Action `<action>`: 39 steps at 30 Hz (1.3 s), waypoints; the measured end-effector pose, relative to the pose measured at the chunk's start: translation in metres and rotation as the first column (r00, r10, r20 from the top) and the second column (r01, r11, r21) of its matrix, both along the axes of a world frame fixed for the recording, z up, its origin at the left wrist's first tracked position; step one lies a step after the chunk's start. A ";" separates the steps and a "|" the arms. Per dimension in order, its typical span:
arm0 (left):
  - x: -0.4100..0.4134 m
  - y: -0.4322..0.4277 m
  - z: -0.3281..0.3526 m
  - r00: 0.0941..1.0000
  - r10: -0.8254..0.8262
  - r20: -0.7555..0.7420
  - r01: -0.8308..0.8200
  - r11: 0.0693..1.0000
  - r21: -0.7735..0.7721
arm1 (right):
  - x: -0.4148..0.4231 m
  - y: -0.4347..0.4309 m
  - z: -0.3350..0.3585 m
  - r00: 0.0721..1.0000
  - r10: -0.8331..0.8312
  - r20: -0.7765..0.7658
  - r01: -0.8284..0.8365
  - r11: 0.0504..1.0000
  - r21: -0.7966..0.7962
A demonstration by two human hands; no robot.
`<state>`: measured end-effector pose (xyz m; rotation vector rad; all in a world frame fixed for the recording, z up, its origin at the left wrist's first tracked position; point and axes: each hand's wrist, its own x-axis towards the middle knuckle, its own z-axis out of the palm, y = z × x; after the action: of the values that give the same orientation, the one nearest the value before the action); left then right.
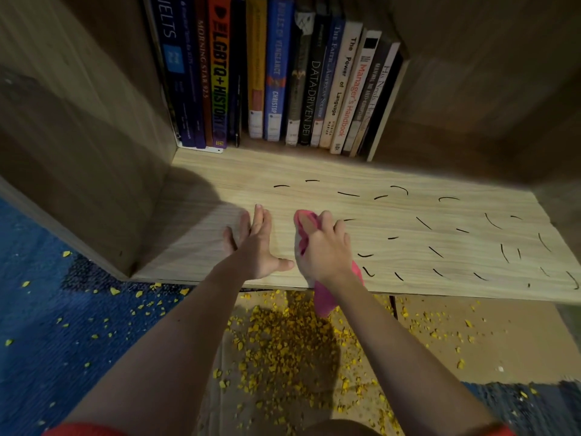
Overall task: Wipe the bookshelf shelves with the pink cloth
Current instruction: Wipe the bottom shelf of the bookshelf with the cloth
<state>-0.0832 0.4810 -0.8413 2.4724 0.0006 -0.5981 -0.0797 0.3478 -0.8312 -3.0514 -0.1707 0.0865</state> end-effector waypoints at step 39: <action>0.035 0.032 0.002 1.000 0.000 -0.031 0.001 0.999 0.032 | 0.074 0.042 0.008 0.999 0.002 -0.053 0.000 0.999 0.041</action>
<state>-0.0478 0.5133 -0.8390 2.4939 0.0225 -0.6411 -0.0061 0.3900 -0.8231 -3.0046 -0.1678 0.1618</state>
